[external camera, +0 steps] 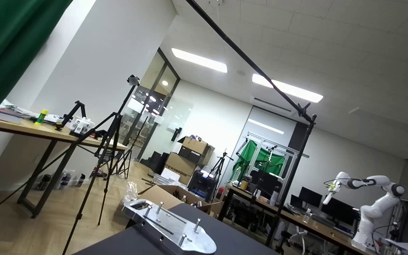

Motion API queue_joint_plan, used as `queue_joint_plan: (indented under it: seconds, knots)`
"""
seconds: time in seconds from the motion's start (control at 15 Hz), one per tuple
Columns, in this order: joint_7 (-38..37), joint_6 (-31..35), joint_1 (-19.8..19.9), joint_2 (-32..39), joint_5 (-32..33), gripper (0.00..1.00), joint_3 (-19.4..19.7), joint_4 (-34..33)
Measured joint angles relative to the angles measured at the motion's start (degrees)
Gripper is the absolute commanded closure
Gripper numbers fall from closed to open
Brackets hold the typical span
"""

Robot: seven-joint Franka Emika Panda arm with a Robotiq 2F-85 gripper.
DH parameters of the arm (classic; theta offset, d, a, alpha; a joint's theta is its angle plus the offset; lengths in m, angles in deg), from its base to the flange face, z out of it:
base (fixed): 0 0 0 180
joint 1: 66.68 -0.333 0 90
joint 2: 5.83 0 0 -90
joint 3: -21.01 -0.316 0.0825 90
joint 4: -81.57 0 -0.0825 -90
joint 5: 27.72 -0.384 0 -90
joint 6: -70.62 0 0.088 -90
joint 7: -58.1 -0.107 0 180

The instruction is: Close the lid on the top of the thermos flask

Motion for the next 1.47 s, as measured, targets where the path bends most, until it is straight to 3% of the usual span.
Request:
queue_joint_plan:
  seconds: [0.27,0.33,0.47,1.07,1.2,1.47]
  knots:
    - [0.0,0.0,0.0,0.0,0.0,0.00,0.0,0.0]
    - [0.0,0.7,0.1,0.0,0.1,0.25,-0.1,0.1]
    - [0.0,3.9,0.7,0.7,0.1,0.31,-0.2,0.0]
    - [-0.7,26.0,3.3,12.4,4.0,0.95,-0.6,-6.2]
    - [-2.5,29.4,3.3,16.2,6.9,1.00,-1.4,-8.5]
    - [-8.5,32.5,3.2,24.0,13.5,1.00,-3.7,-13.7]
